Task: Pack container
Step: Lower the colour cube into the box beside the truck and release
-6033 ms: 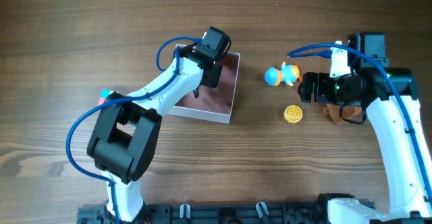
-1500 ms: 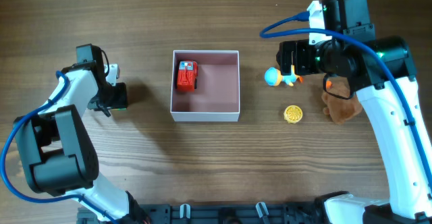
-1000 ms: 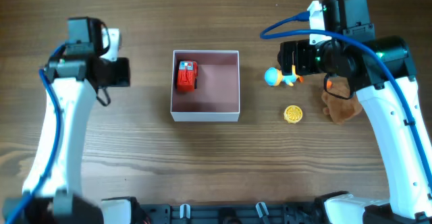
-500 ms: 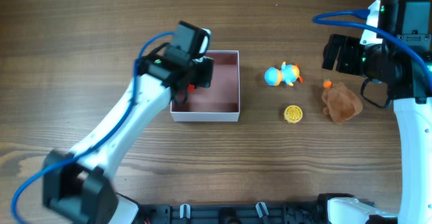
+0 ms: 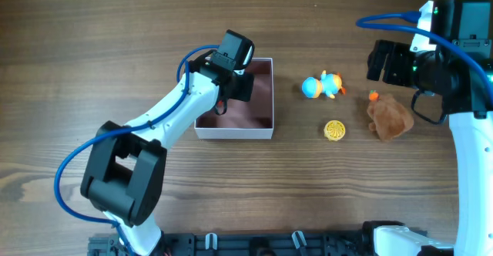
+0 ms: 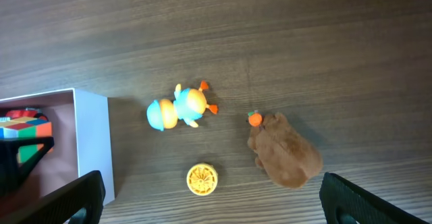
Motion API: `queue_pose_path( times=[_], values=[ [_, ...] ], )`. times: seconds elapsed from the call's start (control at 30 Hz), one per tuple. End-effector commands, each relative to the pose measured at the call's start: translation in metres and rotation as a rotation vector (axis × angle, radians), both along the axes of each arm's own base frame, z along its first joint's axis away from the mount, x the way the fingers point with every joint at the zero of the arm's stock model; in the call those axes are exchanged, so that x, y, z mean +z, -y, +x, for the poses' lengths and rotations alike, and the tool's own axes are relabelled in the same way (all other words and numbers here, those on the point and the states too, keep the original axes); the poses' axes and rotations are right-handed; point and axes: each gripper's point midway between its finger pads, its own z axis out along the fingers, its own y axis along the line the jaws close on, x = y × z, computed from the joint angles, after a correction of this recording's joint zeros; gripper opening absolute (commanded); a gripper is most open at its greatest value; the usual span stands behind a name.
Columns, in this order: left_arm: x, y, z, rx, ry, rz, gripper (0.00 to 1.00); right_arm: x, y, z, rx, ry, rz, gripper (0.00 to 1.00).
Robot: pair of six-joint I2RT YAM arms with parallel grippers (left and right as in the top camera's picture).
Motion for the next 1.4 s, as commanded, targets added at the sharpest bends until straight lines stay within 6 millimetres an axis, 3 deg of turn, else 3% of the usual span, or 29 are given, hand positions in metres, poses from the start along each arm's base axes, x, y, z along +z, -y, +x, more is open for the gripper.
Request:
queue_pose_path(
  times=[0.0,0.03,0.1,0.17,0.23,0.27,0.3,0.47,0.57,0.63,0.87,0.93,1.0,1.03,1.07,1.23,1.37],
  values=[
    [-0.014,0.004,0.0,0.005,-0.029,0.005,0.17,-0.001,-0.002,-0.002,-0.009,-0.005,0.023,1.0],
    [-0.018,0.003,0.0,0.005,-0.038,0.01,0.22,-0.001,-0.002,-0.002,-0.008,-0.007,0.023,1.0],
    [-0.025,0.003,-0.001,0.005,-0.052,0.018,0.24,-0.001,-0.002,-0.002,-0.009,-0.008,0.023,1.0],
    [-0.029,0.002,-0.002,0.005,-0.059,0.022,0.42,-0.001,-0.002,-0.003,-0.009,-0.009,0.023,1.0],
    [-0.029,0.003,-0.001,0.005,-0.056,0.02,0.45,-0.002,-0.002,-0.003,-0.009,-0.011,0.023,1.0],
    [-0.028,0.003,-0.001,0.005,-0.055,0.02,0.57,-0.002,-0.002,-0.003,-0.008,-0.011,0.023,1.0],
    [-0.028,0.003,0.0,0.005,-0.053,0.019,0.63,-0.002,-0.002,-0.003,-0.008,-0.012,0.023,1.0],
    [-0.028,0.003,0.0,0.005,-0.052,0.018,0.7,-0.002,-0.002,-0.004,-0.008,-0.015,0.023,1.0],
    [-0.025,0.004,0.002,0.005,-0.042,0.013,0.65,-0.002,-0.002,-0.004,-0.008,-0.016,0.022,1.0],
    [-0.01,0.006,0.004,0.004,-0.016,-0.001,0.64,-0.002,-0.002,-0.004,-0.007,-0.016,0.022,1.0],
    [0.101,0.004,0.014,0.023,0.222,-0.079,0.68,-0.003,-0.002,-0.005,-0.005,-0.019,0.021,1.0],
    [0.112,0.013,0.004,-0.009,0.224,-0.111,0.63,-0.003,-0.002,-0.005,-0.005,-0.019,0.021,1.0],
    [0.098,0.026,-0.008,-0.052,0.167,-0.112,0.44,-0.003,-0.002,-0.005,-0.005,-0.019,0.021,1.0],
    [0.083,0.03,-0.011,-0.065,0.133,-0.095,0.22,-0.003,-0.002,-0.005,-0.005,-0.02,0.02,1.0],
    [0.074,0.034,-0.013,-0.075,0.11,-0.088,0.13,-0.003,-0.002,-0.005,-0.005,-0.022,0.02,1.0],
    [0.006,0.044,-0.022,-0.103,-0.035,-0.024,0.04,-0.003,-0.002,-0.006,0.007,-0.026,0.012,1.0],
    [-0.027,0.042,-0.024,-0.102,-0.098,0.015,0.04,-0.003,-0.002,-0.006,0.007,-0.026,0.013,1.0]
  ],
)
